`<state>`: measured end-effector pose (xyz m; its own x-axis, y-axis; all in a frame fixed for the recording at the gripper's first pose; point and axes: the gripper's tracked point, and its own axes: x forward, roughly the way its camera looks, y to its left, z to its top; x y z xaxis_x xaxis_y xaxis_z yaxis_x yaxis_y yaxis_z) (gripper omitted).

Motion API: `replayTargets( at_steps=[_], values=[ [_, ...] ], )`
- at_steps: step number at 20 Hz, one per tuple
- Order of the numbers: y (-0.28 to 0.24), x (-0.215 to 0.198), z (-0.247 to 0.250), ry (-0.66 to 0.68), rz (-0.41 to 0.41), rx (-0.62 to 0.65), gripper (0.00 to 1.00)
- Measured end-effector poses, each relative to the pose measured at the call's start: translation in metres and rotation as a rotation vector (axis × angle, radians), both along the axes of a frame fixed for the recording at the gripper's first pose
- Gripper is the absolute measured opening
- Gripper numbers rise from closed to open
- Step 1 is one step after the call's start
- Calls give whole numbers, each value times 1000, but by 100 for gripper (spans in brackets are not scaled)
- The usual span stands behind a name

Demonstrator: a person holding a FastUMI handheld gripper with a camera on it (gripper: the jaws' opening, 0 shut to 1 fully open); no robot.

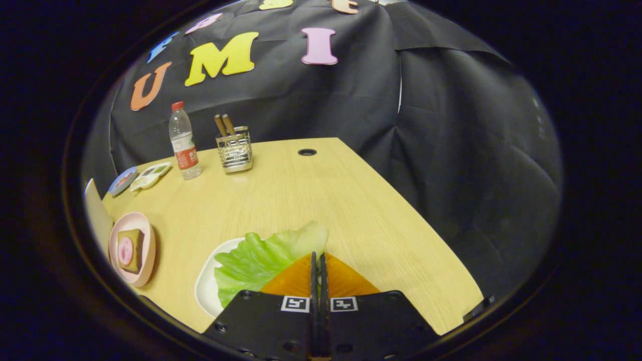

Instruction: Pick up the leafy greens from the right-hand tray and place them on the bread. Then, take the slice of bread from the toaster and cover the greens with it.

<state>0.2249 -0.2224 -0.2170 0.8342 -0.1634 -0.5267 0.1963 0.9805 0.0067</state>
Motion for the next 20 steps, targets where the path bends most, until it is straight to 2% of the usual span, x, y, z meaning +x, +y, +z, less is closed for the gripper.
replayTargets(
  at_steps=[2, 4, 10, 20],
  values=[
    [9, -7, 15, -25, 26, -3, 0],
    [2, -8, 26, -40, 13, -61, 0],
    [22, -25, 50, -77, 43, -31, 0],
    [111, -50, 118, -184, 179, -72, 0]
  ],
)
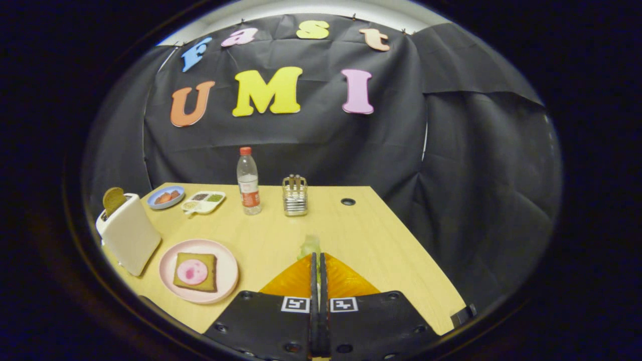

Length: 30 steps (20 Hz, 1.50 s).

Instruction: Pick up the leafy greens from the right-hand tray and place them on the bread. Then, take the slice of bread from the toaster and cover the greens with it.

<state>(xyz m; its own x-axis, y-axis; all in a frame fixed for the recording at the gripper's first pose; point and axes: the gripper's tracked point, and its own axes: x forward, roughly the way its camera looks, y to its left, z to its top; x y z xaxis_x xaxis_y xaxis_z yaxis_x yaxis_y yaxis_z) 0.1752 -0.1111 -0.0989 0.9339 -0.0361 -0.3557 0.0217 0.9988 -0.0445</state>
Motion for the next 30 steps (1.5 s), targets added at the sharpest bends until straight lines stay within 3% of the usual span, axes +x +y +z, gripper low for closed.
replayTargets(
  at_steps=[5, 12, 13, 16, 19, 20, 24, 28, 30],
  values=[
    [55, -7, 8, -18, 96, -86, 0],
    [51, -13, -44, 87, 70, -60, 0],
    [46, -14, -54, 103, 60, -51, 8],
    [37, -26, -90, 167, 6, -11, 51],
    [38, -43, -116, 174, -29, 11, 86],
    [37, -48, -124, 170, -51, 3, 90],
    [33, -57, -145, 174, -141, 20, 92],
    [36, -58, -164, 213, -156, 103, 92],
    [32, -56, -169, 242, -178, 162, 84]
  ],
)
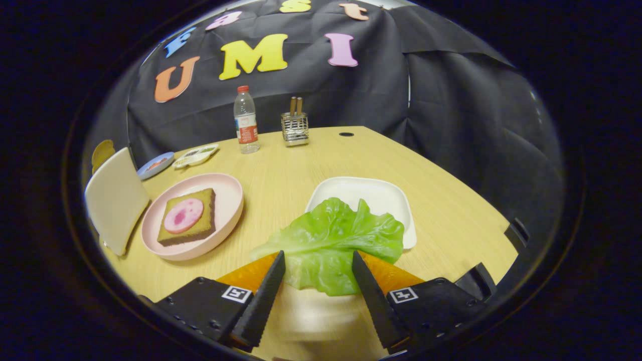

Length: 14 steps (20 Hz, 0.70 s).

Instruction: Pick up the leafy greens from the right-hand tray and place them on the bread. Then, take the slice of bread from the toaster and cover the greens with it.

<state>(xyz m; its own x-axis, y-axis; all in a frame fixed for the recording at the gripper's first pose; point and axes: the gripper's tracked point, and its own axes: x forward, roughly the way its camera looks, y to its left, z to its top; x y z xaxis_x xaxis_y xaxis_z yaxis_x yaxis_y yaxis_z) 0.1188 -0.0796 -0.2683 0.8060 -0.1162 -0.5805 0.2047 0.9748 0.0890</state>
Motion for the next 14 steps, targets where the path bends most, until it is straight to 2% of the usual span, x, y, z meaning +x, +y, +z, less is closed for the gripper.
replayTargets(
  at_steps=[2, 4, 6, 9, 11, 14],
  values=[
    [-6, 2, 1, 12, -20, -8, 73],
    [-3, -1, -2, 31, 30, -58, 64],
    [3, 1, -1, 44, 58, -45, 56],
    [11, 2, 1, 46, 73, -9, 24],
    [12, 0, 0, 56, 54, -7, 1],
    [26, -10, 13, 54, 69, 59, 1]
  ],
)
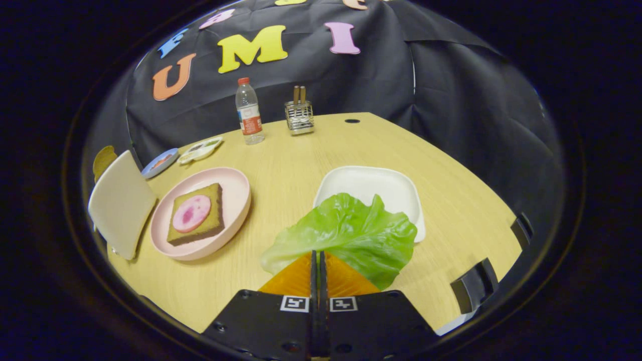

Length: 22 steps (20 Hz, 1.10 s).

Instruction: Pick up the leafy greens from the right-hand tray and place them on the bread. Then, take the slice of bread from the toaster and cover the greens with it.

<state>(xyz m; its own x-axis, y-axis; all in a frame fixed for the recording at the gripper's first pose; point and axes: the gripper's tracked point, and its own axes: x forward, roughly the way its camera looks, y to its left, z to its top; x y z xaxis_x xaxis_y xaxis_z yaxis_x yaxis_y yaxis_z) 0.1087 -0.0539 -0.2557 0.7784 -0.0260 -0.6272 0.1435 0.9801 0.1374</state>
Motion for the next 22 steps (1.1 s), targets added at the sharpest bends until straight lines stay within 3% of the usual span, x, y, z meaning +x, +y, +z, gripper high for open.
replayTargets(
  at_steps=[4, 11, 17, 22],
  values=[
    [12, -4, 42, -70, 10, 14, 0],
    [79, 24, 80, -120, 99, 15, 0],
    [119, 56, 117, -173, 120, 35, 0],
    [126, 65, 97, -122, 135, -14, 0]
  ],
)
